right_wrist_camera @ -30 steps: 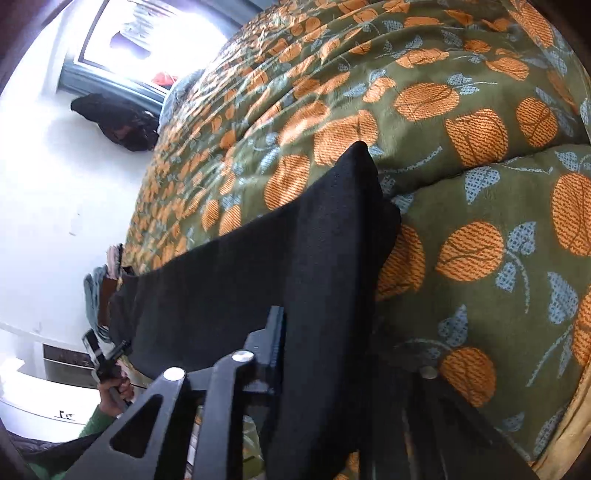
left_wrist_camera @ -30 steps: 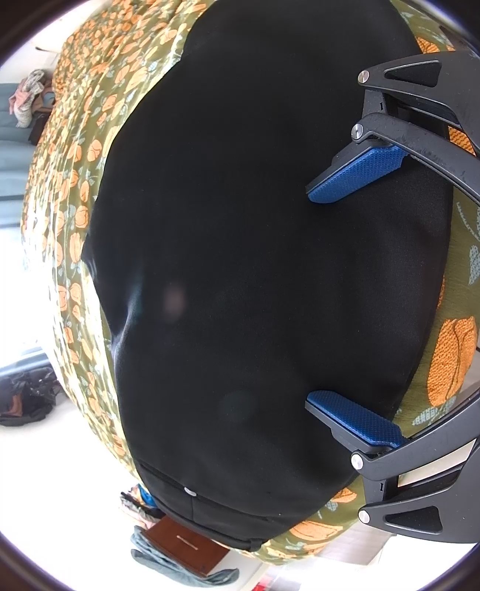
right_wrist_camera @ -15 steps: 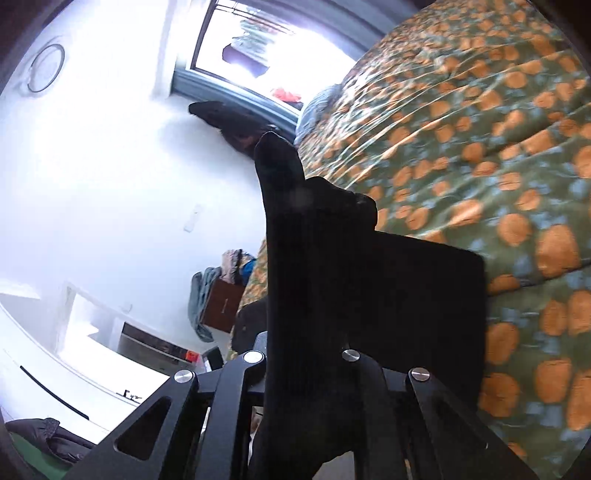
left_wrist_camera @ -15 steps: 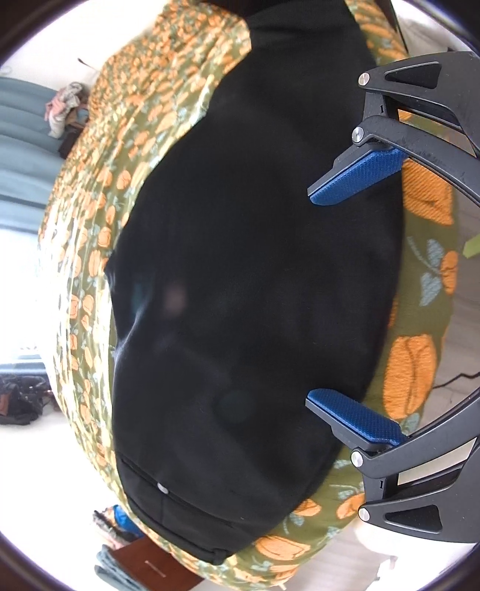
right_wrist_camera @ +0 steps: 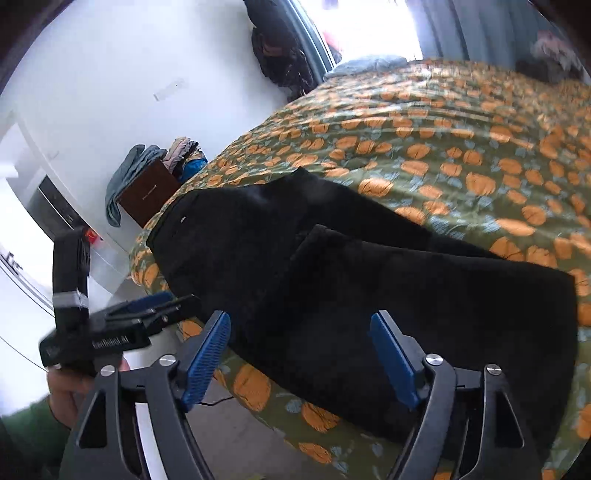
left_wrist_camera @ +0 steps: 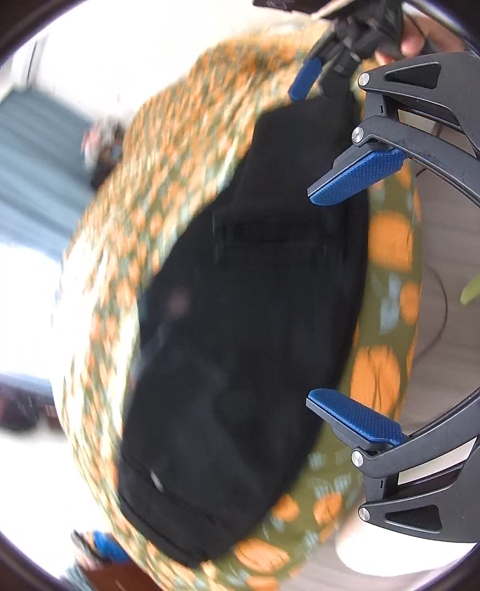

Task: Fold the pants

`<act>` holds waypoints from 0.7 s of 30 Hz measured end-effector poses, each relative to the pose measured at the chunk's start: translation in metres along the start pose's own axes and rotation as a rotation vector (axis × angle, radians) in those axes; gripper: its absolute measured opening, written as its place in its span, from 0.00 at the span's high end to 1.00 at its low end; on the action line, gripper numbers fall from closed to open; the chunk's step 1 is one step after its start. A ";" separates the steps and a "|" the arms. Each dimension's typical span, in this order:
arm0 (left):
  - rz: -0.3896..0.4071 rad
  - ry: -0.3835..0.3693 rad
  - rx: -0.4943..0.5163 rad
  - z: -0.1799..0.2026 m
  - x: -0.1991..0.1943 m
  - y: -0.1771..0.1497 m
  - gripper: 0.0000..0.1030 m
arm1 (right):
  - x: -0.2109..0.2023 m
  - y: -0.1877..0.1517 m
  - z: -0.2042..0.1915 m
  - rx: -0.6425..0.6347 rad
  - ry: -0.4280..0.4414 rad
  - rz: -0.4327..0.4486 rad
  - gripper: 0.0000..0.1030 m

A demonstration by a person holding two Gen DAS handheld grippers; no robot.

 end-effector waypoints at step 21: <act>-0.175 0.067 0.107 0.052 0.066 -0.004 0.96 | -0.093 -0.074 0.093 0.155 -0.233 0.162 0.06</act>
Point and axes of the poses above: each gripper's, at about its wrist camera, not at the fingertips, and x roughly the way its jaws point, z to its right, y to its top, the point moved 6 cm from there along x, roughly the way its jaws point, and after that the axes turned 4 degrees about -x, right-handed, at the moved point
